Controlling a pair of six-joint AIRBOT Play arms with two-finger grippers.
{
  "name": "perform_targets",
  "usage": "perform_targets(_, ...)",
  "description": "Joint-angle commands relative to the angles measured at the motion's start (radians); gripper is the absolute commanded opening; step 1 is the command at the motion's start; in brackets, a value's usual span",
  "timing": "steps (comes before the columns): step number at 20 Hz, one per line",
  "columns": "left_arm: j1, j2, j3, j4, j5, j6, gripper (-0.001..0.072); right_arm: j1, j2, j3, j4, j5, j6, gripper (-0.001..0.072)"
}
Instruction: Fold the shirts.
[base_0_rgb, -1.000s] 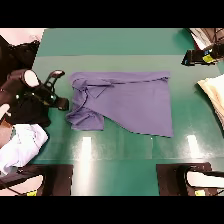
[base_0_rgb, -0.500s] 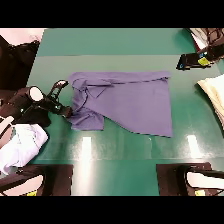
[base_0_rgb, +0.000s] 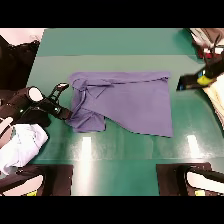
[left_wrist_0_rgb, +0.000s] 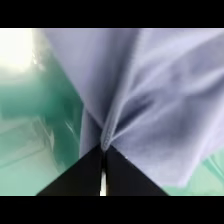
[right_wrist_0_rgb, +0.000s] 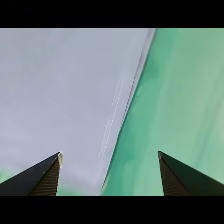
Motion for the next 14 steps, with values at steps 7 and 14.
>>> perform_targets(7, 0.0, 0.093, 0.001, -0.043, -0.071, -0.039, 0.0029, -0.17, 0.268, -0.738, 0.151, -0.198, 0.009, 0.0647)
perform_targets(14, 0.0, 0.093, 0.001, -0.052, -0.089, -0.039, 0.0029, -0.11, 0.276, -0.845, 0.179, -0.342, 0.01, 0.0577)
